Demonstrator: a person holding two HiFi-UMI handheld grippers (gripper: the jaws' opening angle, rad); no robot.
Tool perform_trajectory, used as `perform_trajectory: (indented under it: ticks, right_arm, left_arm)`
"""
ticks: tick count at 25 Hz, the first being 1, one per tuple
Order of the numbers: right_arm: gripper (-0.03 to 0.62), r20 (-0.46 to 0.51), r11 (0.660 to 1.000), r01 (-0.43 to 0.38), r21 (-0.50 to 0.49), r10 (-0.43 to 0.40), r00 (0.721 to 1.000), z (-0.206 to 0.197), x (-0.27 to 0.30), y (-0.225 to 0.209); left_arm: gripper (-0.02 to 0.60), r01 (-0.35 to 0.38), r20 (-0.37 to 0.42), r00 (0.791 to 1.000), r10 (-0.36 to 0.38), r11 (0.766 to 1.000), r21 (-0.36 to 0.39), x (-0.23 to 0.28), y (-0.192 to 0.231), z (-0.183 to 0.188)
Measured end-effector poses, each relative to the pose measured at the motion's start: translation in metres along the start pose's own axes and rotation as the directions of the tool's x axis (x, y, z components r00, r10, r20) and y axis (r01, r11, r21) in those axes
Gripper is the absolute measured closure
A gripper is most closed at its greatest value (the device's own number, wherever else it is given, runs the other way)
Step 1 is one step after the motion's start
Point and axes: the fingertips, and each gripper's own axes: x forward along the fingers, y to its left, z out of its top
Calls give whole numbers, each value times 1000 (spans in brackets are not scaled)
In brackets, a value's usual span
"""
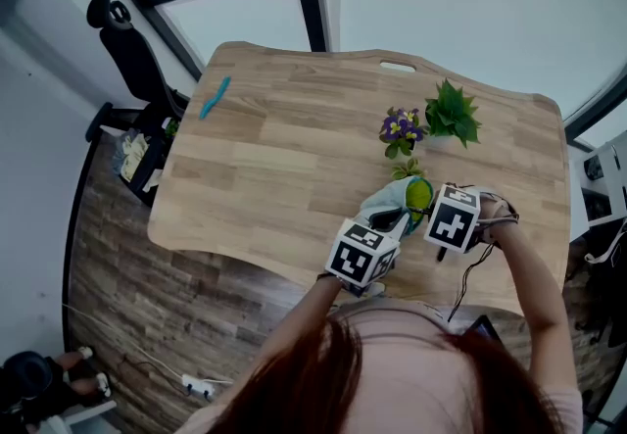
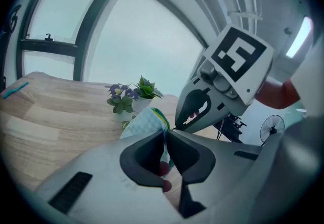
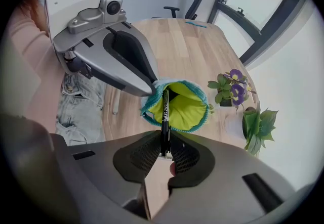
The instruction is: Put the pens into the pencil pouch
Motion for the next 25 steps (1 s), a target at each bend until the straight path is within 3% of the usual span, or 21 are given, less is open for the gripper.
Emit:
perform_trajectory:
  ticks: [7,13,18,25]
  right_arm:
    - [532,20,1000,15,10,-15,1000,6,4,-5]
    - [540,23,1000,-31,2,31,999,6,-2,0]
    - [540,-46,998,-38,-51,36,998,-7,-3,2]
    - [540,-61,997,-51,-58,48,997,-10,-4,4]
  left_arm:
    - [566,88,34,996,-87,996,-15,-1,-9,5]
    - [566,16,-18,1000,-15,999,38,2,1,-2]
    - [566,44,-9,999,-44,998,36,2,-3,0]
    - [567,101,-16,995,-100,993,59,3,-12,0]
